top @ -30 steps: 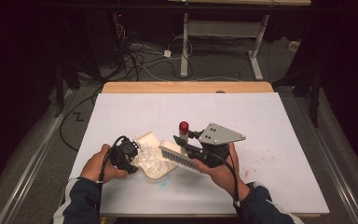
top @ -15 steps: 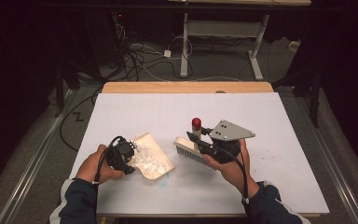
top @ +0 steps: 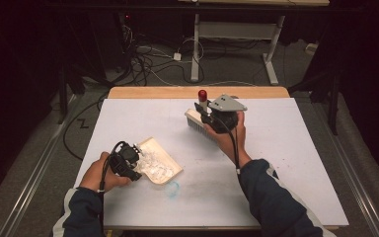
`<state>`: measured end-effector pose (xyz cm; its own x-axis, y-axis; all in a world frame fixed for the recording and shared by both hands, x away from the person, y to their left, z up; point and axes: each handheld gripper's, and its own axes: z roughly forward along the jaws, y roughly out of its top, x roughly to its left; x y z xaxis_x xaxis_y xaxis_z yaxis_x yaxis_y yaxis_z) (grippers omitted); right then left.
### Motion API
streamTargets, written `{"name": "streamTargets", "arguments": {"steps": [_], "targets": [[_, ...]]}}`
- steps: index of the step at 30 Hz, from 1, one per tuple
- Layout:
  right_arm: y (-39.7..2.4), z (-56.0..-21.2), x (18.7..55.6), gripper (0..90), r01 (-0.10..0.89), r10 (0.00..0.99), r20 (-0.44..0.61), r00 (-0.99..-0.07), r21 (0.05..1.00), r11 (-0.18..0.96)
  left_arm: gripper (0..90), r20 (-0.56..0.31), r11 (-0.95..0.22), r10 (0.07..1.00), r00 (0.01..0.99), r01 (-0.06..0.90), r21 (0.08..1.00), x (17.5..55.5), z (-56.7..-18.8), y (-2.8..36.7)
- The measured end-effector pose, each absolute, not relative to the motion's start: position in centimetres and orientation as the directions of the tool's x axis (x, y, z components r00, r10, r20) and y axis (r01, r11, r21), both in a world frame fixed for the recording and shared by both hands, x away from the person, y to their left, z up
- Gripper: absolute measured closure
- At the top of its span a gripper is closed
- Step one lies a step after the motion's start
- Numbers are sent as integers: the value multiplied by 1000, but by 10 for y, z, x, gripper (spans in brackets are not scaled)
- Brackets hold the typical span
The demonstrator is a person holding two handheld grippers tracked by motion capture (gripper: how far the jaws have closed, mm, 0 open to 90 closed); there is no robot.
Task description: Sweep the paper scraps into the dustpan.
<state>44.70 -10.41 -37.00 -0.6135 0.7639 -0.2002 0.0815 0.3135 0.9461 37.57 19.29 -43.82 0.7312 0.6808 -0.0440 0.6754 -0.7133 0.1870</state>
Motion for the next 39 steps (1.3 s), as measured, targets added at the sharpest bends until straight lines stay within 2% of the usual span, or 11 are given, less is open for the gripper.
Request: {"name": "streamTargets", "arguments": {"steps": [5, 9, 11, 13, 17, 25, 30, 32, 39], "targets": [[-87, -378, 455, 700, 77, 761, -199, -617, 948, 310, 630, -43, -713, 682, 730, 677, 180, 377, -439, 193], [-71, -381, 449, 698, 59, 707, -203, -677, 943, 327, 630, -39, -716, 680, 732, 675, 180, 377, -440, 193], [-68, -381, 441, 698, 47, 670, -191, -717, 946, 320, 629, -40, -716, 680, 732, 675, 177, 377, -440, 192], [-66, -380, 428, 699, 40, 589, -151, -794, 954, 298, 629, -36, -718, 679, 733, 674, 176, 377, -440, 192], [-64, -380, 413, 696, 15, 549, -185, -815, 941, 338, 630, -32, -718, 681, 732, 676, 167, 376, -441, 193], [-70, -374, 372, 699, 15, 454, -133, -881, 951, 310, 630, -30, -718, 682, 730, 677, 162, 376, -440, 194], [-71, -368, 355, 700, 4, 436, -139, -889, 951, 310, 630, -30, -718, 682, 731, 677, 162, 376, -440, 194], [-75, -362, 350, 699, -18, 464, -167, -870, 951, 310, 629, -29, -716, 684, 729, 679, 164, 376, -440, 194], [-94, -351, 351, 699, -14, 502, -160, -850, 960, 281, 629, -40, -713, 684, 728, 679, 172, 376, -441, 195]]}}
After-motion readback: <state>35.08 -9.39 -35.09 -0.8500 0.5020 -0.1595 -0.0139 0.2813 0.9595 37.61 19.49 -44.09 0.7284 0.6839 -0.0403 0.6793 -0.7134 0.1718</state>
